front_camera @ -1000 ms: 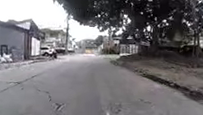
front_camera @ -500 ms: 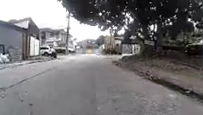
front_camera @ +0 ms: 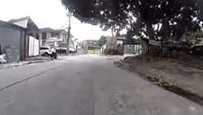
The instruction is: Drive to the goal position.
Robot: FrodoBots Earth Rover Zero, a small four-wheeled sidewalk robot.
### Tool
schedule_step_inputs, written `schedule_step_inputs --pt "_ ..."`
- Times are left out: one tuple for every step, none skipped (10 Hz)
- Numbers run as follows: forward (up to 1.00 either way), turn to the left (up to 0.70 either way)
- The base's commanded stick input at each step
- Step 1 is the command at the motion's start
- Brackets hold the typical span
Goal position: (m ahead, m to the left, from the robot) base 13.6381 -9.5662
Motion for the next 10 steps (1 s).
schedule_step_inputs --pt "0.85 0.00" --pt "0.85 0.00" --pt "0.85 0.00" --pt "0.85 0.00" --pt "0.85 0.00" --pt "0.85 0.00" --pt "0.85 0.00" --pt "0.85 0.00" --pt "0.85 0.00" --pt "0.85 0.00"
